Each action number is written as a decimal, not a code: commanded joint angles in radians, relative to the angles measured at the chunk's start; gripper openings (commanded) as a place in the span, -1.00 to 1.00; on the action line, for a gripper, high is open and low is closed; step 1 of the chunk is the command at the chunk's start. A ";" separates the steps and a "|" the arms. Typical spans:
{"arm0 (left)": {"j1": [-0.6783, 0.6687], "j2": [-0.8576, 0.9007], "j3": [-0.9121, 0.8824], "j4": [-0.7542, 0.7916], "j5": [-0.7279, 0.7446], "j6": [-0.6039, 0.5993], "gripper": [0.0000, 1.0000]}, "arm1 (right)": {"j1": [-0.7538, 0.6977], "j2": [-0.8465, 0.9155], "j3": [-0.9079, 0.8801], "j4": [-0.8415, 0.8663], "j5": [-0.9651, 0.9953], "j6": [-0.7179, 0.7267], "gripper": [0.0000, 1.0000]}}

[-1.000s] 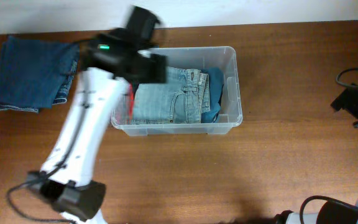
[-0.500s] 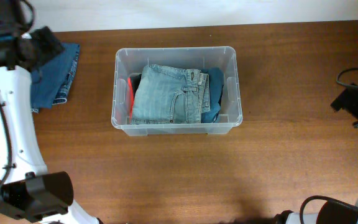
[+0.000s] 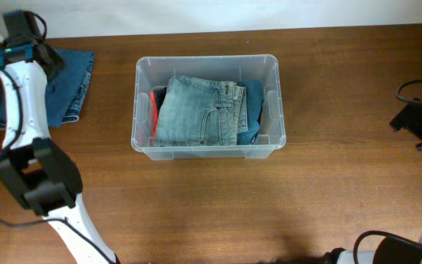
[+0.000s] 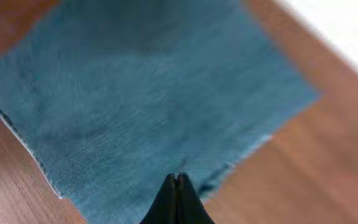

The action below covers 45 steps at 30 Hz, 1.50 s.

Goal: Pack container
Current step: 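Move the left gripper left onto the dark blue denim at top left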

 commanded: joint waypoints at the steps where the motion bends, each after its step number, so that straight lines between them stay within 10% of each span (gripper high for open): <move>1: 0.045 0.088 -0.007 -0.017 -0.067 -0.008 -0.99 | -0.004 -0.003 0.002 0.000 0.002 0.005 0.97; 21: 0.158 0.294 -0.014 -0.058 0.060 0.022 -0.99 | -0.004 -0.004 0.002 0.000 0.002 0.005 0.97; 38: 0.219 0.335 -0.014 -0.598 0.084 -0.240 -0.99 | -0.005 -0.004 0.002 0.000 0.002 0.005 0.97; 45: 0.220 0.334 -0.005 -0.591 0.216 -0.240 -0.99 | -0.005 -0.004 0.002 0.000 0.002 0.005 0.97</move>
